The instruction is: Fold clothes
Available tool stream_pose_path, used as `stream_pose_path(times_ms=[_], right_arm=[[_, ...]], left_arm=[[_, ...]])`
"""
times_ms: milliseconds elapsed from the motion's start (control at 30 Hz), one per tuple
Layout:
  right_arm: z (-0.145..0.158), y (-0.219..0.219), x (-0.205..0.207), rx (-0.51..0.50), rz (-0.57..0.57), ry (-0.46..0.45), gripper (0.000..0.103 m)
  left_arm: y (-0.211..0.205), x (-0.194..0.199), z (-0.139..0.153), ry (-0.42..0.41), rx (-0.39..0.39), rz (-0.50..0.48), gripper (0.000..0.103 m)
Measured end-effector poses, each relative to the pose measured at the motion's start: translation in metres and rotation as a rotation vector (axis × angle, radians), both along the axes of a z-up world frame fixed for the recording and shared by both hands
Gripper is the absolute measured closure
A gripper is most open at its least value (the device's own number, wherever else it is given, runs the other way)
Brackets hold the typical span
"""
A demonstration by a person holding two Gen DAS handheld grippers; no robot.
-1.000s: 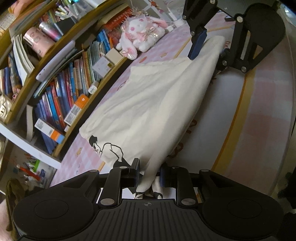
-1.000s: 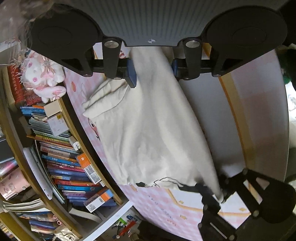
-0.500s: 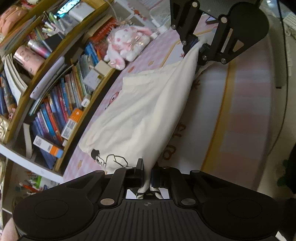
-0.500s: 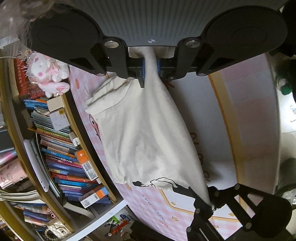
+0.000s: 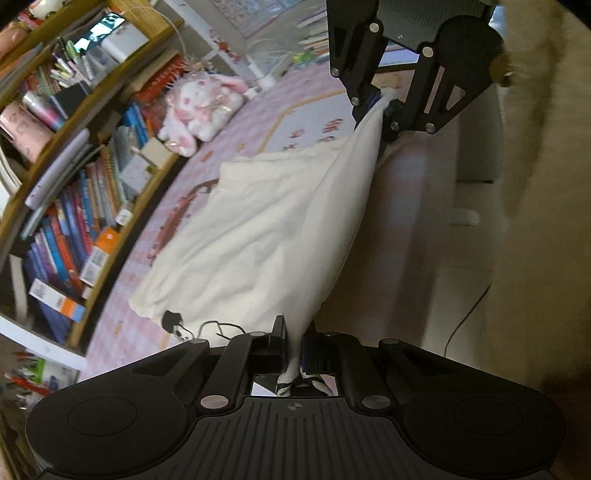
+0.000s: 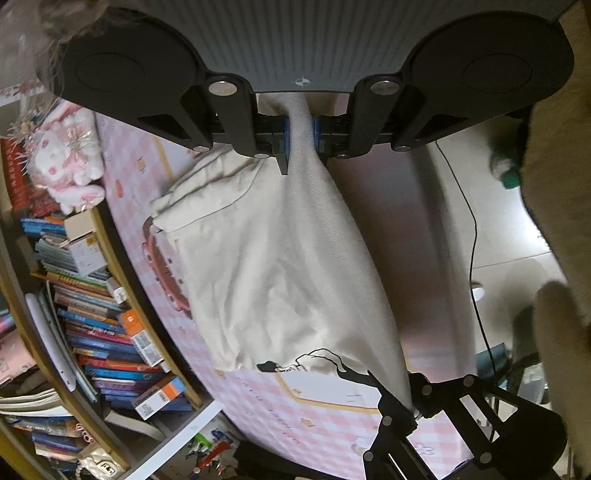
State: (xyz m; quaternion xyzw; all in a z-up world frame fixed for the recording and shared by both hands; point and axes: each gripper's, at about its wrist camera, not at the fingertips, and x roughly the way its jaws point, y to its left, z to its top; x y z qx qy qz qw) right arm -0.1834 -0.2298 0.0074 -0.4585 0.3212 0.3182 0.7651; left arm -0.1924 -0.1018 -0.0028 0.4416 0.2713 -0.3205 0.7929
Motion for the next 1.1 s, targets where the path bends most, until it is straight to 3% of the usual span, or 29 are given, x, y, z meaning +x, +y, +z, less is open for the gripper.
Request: stream_pose_path(times_ms=[300, 500, 633, 800, 933, 1100], right_arm=[[0.0, 0.007, -0.024, 0.003, -0.039, 0.043, 0.093], [0.033, 0.003, -0.012, 0.034, -0.052, 0.002, 0.094], [0.063, 0.001, 0.007, 0.061, -0.063, -0.09, 0.094], [0.086, -0.003, 0.047, 0.094, -0.073, -0.172, 0.094], [0.087, -0.01, 0.088, 0.123, -0.067, -0.178, 0.094], [0.072, -0.015, 0.143, 0.14, -0.05, -0.118, 0.094]], left_arm=[[0.014, -0.011, 0.007, 0.023, -0.028, -0.041, 0.097], [0.024, 0.011, 0.044, -0.057, -0.1, -0.013, 0.096], [0.025, 0.039, 0.068, -0.137, -0.154, 0.038, 0.096], [0.021, 0.084, 0.077, -0.187, -0.183, 0.123, 0.096], [0.014, 0.128, 0.069, -0.165, -0.193, 0.213, 0.095], [0.005, 0.174, 0.052, -0.102, -0.157, 0.303, 0.094]])
